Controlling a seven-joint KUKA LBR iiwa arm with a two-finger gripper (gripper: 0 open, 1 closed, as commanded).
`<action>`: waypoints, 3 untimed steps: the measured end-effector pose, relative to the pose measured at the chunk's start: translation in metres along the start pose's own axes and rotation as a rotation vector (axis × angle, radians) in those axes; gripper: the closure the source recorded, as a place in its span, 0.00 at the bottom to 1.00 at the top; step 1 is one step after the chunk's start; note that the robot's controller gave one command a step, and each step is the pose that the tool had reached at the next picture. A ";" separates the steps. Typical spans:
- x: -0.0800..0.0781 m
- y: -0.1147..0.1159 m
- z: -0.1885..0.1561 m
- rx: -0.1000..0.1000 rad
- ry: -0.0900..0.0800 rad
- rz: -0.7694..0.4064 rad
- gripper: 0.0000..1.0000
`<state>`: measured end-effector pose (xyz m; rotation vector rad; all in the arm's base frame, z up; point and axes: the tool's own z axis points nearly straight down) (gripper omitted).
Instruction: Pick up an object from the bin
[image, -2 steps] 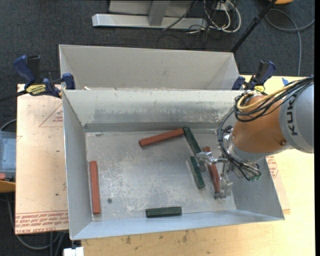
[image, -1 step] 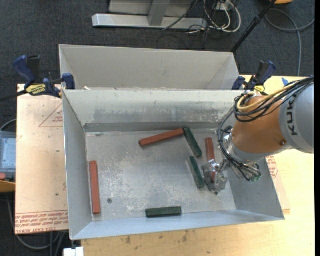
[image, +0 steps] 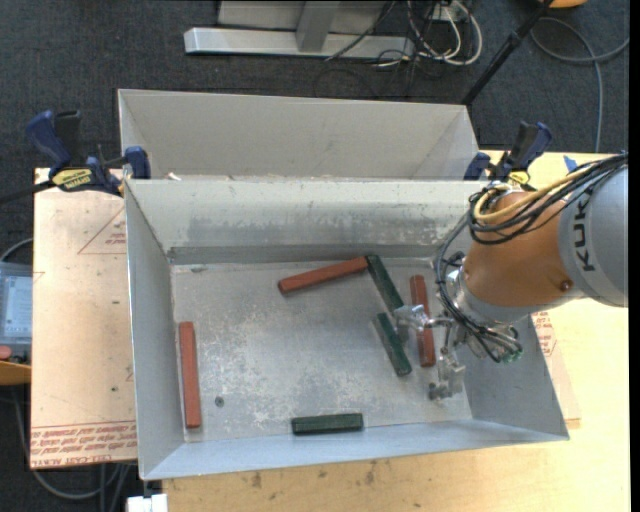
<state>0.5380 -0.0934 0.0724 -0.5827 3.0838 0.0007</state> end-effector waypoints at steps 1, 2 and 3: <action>0.000 0.000 0.000 0.000 0.000 0.000 1.00; -0.048 0.075 -0.086 0.000 -0.010 -0.020 1.00; -0.073 0.049 -0.249 0.005 -0.007 -0.438 1.00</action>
Offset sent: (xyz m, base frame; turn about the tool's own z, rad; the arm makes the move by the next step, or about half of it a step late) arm 0.0000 0.0000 0.0000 0.0000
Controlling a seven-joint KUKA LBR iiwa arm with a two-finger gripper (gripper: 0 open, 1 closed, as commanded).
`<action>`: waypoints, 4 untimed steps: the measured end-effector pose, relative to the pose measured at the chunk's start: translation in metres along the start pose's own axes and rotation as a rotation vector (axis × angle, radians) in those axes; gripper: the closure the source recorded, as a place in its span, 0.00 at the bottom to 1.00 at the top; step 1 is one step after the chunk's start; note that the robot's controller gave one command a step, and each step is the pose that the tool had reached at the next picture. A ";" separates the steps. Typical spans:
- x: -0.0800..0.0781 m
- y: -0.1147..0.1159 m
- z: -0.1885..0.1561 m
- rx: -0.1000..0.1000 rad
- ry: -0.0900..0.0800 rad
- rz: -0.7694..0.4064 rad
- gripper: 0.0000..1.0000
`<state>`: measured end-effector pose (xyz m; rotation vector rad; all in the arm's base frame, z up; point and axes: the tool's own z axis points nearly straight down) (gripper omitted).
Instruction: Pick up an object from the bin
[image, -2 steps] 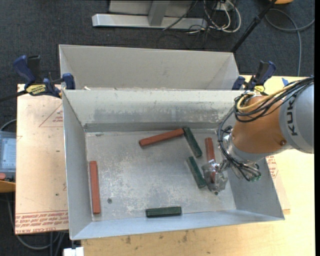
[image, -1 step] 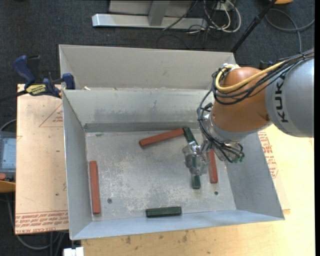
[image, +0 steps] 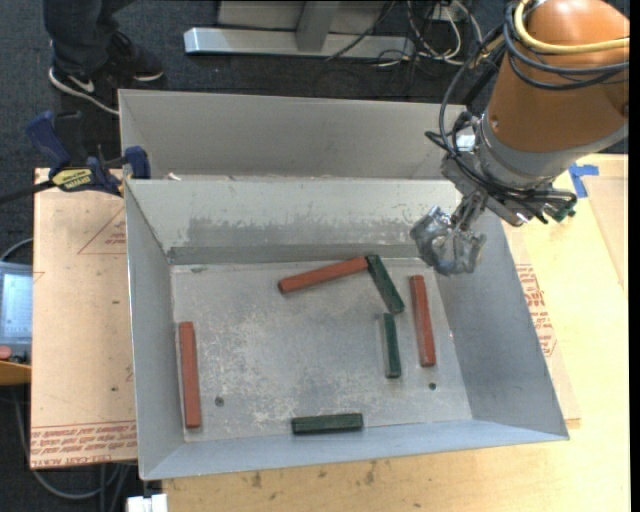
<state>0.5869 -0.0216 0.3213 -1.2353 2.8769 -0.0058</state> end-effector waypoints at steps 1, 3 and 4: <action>-0.005 -0.007 0.084 -0.014 0.010 -0.028 1.00; -0.015 0.024 0.113 -0.007 0.009 0.568 1.00; -0.029 0.018 0.136 -0.004 0.010 0.915 1.00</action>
Offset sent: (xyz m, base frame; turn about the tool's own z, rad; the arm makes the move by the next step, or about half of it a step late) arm 0.0103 -0.0017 -0.0784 -0.0303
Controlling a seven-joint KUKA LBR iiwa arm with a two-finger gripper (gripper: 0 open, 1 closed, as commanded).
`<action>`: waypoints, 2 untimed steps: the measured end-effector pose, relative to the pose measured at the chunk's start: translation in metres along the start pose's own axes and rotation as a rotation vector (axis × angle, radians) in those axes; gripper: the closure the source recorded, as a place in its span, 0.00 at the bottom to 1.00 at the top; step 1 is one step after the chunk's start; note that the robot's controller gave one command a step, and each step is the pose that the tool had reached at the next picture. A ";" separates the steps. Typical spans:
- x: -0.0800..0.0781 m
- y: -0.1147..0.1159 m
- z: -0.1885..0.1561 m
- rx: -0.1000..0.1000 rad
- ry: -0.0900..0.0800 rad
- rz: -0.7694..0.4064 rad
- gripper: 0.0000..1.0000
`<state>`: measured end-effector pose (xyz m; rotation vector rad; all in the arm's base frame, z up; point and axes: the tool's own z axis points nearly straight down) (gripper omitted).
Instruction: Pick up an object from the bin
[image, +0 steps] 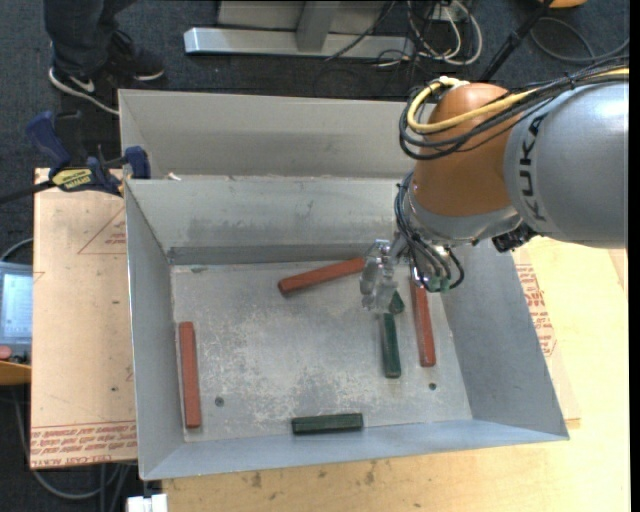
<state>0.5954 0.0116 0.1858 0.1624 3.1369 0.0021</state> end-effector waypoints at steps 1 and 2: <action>-0.024 -0.002 0.012 0.000 -0.003 0.251 1.00; -0.014 0.029 -0.089 -0.003 -0.012 0.223 1.00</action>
Offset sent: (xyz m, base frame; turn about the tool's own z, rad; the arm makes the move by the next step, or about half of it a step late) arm 0.0230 -0.0052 -0.0113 0.2529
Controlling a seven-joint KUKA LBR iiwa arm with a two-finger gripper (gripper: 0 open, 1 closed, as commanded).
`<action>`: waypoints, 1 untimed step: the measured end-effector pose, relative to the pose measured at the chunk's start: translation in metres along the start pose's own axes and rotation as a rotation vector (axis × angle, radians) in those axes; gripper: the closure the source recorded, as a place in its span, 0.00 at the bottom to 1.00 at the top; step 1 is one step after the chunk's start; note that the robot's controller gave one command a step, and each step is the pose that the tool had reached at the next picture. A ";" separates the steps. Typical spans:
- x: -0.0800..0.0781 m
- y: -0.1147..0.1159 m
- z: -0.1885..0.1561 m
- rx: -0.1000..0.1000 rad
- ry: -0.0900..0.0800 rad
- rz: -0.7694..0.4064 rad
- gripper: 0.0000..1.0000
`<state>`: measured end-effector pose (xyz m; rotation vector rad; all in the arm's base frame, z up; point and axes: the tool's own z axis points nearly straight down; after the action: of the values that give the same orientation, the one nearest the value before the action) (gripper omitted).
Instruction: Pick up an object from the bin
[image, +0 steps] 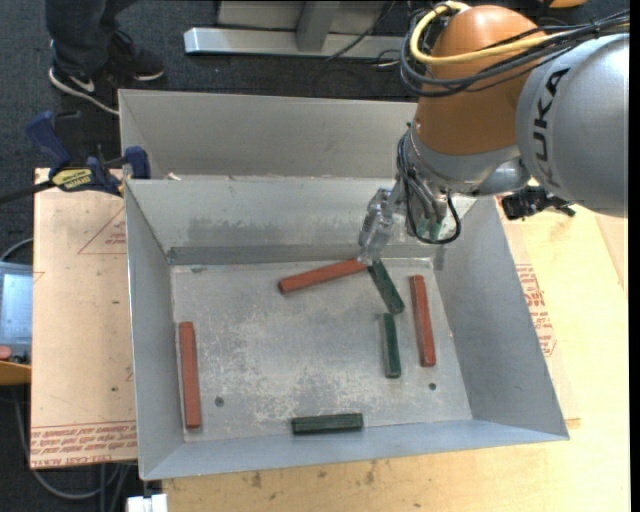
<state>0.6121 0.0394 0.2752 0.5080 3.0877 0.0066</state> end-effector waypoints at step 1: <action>0.001 -0.002 0.006 0.005 0.008 0.003 0.00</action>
Offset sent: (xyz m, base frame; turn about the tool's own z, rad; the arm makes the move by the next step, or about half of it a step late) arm 0.0000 0.0000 0.0000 0.0000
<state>0.6108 0.0376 0.2696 0.5140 3.0958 0.0011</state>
